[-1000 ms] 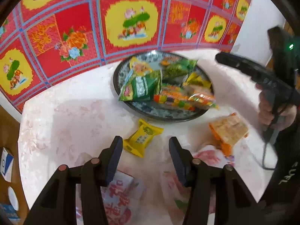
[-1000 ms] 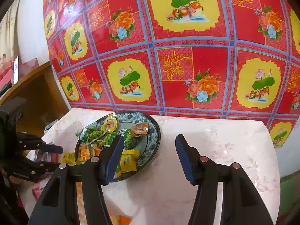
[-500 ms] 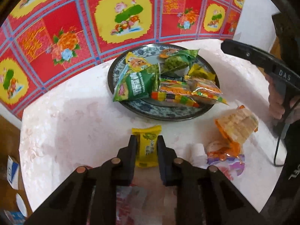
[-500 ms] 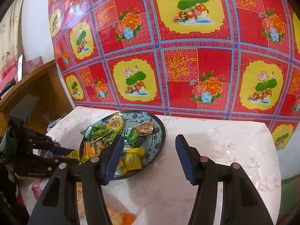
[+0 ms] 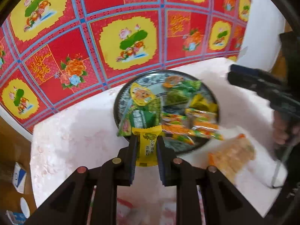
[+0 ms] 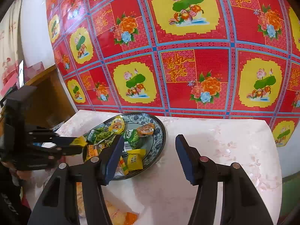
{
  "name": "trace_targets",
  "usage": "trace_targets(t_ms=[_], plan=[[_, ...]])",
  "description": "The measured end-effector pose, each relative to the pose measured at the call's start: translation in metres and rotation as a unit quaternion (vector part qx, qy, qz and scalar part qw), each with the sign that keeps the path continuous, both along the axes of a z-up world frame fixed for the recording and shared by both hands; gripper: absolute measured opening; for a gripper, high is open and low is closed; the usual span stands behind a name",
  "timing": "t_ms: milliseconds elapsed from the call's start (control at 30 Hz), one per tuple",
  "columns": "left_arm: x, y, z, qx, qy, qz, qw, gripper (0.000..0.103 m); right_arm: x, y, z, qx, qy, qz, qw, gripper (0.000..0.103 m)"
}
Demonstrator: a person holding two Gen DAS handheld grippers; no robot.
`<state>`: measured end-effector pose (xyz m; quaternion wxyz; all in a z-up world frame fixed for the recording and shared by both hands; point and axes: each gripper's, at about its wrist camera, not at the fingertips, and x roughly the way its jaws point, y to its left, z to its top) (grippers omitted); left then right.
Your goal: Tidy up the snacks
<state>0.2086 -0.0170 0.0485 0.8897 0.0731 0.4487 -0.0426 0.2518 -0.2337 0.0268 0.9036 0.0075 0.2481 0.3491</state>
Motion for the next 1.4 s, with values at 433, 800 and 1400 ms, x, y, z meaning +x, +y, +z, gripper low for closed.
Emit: trace_targets(t_ms=[433,800,1400], plan=[[-0.027,0.009,0.042,-0.011,-0.089,-0.010,0.9959,0.074,-0.004,0.004,0.001,-0.005,-0.014,0.005,1.000,0.058],[-0.101,0.046,0.019,-0.074,-0.064,0.035,0.9946,0.074,-0.042,0.007,-0.002,-0.002,0.016,0.078,0.997,0.067],[-0.102,0.102,0.000,-0.118,-0.024,0.082,0.9894,0.078,-0.185,0.081,-0.036,-0.069,-0.030,0.126,0.989,0.078]])
